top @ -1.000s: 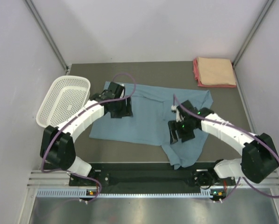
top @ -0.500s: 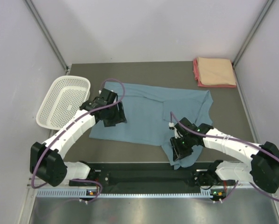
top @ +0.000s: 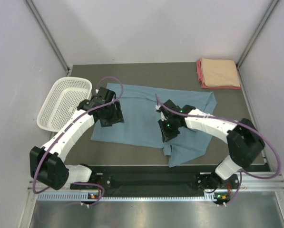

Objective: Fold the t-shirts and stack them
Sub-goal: Fold the tshirt

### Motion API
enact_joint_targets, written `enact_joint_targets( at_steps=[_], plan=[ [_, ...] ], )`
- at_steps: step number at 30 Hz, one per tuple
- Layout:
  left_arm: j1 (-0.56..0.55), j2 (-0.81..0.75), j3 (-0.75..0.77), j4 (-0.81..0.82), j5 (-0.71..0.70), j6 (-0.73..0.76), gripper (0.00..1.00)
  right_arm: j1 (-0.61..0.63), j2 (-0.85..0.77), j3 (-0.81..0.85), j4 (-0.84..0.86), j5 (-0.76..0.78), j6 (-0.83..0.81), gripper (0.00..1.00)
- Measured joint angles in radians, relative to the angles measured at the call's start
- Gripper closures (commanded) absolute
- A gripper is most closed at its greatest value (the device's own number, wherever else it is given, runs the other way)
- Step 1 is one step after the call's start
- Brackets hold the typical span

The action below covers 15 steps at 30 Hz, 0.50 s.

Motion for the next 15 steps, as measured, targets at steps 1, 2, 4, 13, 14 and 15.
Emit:
enact_joint_targets(
  at_steps=[1,2,4,13,14,15],
  plan=[
    [0.004,0.002,0.006,-0.002,0.0,0.006,0.32,0.0,0.034,0.031,0.003,0.007,-0.008,0.78],
    [0.008,0.004,0.014,-0.004,0.001,0.015,0.32,0.0,0.065,0.058,0.006,0.014,-0.015,0.76],
    [0.021,0.013,0.027,-0.007,0.004,0.03,0.32,0.0,0.12,0.105,0.005,0.026,-0.025,0.65],
    [0.104,0.06,0.038,-0.008,0.054,0.08,0.33,-0.032,-0.056,0.043,-0.064,0.049,0.033,0.52],
    [0.119,0.062,0.038,-0.007,0.066,0.084,0.33,-0.047,-0.12,0.013,-0.078,0.045,0.051,0.52],
    [0.13,0.065,0.038,-0.006,0.08,0.088,0.34,-0.069,-0.196,-0.026,-0.084,0.042,0.076,0.53]
  ],
)
